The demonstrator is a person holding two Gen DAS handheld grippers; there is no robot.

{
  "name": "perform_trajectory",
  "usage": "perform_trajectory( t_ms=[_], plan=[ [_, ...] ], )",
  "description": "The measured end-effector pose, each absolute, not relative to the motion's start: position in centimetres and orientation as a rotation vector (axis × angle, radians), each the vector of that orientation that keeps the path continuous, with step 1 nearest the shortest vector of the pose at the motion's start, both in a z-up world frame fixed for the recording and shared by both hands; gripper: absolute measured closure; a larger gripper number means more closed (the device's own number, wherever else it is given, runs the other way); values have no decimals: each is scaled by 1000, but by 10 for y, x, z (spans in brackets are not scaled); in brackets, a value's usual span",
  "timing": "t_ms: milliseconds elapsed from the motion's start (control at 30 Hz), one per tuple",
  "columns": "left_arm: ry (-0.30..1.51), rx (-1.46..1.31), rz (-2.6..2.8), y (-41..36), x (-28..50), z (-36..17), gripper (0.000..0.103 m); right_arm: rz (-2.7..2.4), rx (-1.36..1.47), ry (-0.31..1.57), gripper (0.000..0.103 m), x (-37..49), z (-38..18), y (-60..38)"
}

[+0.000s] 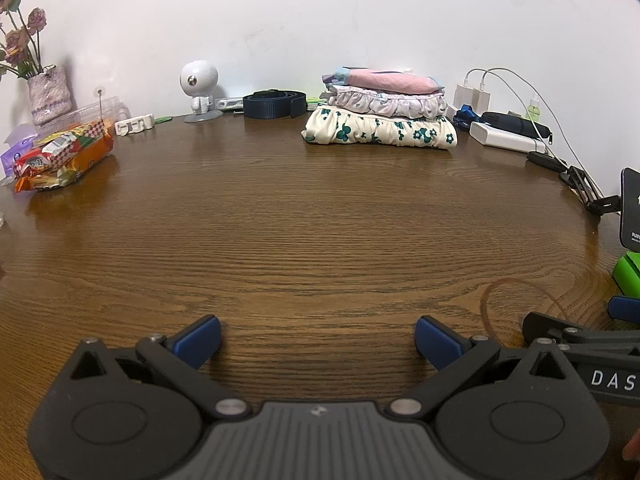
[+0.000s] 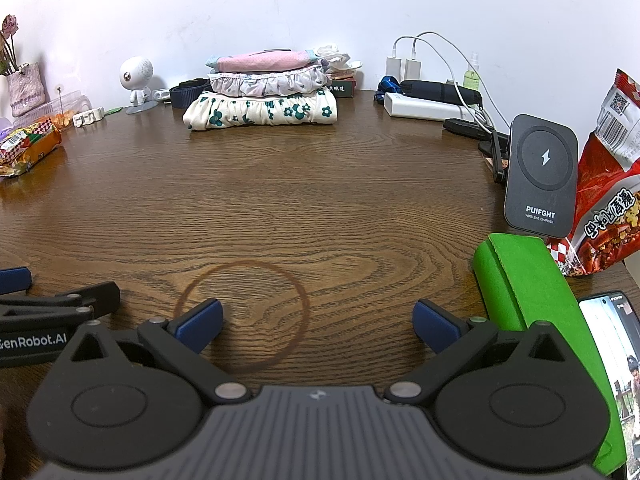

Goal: Fold clothes

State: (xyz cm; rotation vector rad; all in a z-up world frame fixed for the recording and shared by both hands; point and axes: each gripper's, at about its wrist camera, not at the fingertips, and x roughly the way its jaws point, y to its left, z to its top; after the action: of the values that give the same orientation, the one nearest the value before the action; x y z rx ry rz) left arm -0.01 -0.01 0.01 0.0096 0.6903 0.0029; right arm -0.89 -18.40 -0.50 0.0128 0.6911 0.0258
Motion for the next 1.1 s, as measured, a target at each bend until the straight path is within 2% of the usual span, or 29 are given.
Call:
perform_trajectory(
  t_ms=[1100],
  plan=[
    [690, 8, 6, -2, 0, 0, 0, 22, 15, 692, 1, -13, -3, -184]
  ],
)
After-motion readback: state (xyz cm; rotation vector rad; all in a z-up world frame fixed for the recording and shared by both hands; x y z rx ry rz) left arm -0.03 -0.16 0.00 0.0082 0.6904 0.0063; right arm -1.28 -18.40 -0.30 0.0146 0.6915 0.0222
